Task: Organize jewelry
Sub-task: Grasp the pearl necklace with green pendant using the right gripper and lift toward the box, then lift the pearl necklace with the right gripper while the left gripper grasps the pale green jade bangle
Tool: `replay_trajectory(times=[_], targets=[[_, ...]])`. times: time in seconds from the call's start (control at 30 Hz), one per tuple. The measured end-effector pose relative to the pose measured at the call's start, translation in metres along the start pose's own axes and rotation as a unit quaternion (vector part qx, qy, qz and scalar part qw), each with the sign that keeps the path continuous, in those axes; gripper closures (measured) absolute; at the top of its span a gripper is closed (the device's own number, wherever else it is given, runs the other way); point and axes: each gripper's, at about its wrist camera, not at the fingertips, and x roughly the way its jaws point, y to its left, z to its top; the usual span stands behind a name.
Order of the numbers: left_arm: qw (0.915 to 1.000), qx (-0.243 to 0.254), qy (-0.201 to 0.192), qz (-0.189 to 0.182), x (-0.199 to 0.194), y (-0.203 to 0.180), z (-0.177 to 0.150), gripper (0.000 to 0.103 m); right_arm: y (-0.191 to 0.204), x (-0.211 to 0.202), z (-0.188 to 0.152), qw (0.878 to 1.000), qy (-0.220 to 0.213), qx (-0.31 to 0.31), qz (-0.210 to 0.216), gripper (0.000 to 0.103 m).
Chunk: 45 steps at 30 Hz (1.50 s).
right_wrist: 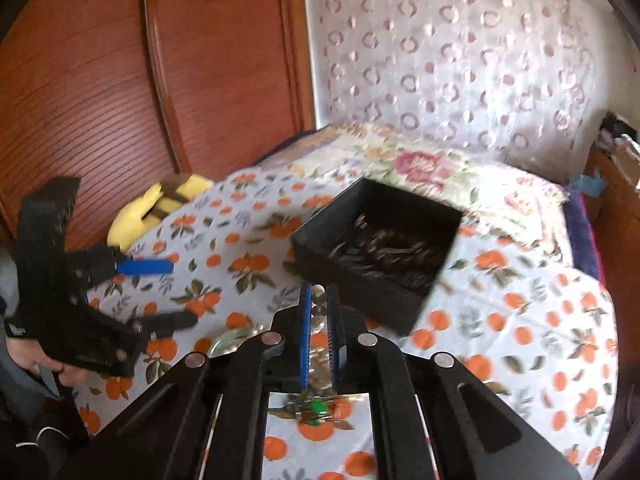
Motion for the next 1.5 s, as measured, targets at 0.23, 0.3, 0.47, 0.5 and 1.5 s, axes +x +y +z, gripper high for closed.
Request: replay_trajectory(times=[0.23,0.3,0.47,0.5,1.5], targets=[[0.9995,0.021,0.014,-0.022,0.013,-0.022,0.000,0.023,-0.027,-0.044,0.014,0.998,-0.049,0.012,-0.036,0.095],[0.9991,0.024,0.021,-0.027,0.018,-0.027,0.000,0.023,-0.034,-0.056,0.016,0.997,-0.061,0.014,-0.046,0.095],[0.9983,0.035,0.033,-0.034,0.028,-0.038,-0.002,0.021,-0.049,-0.074,0.016,0.994,-0.079,0.023,-0.069,0.095],[0.9981,0.037,0.035,-0.035,0.030,-0.040,-0.002,0.021,-0.052,-0.076,0.015,0.994,-0.080,0.026,-0.071,0.095],[0.9966,0.071,0.040,-0.014,0.041,-0.060,0.006,0.034,-0.056,-0.071,0.017,0.995,-0.066,0.014,-0.069,0.095]])
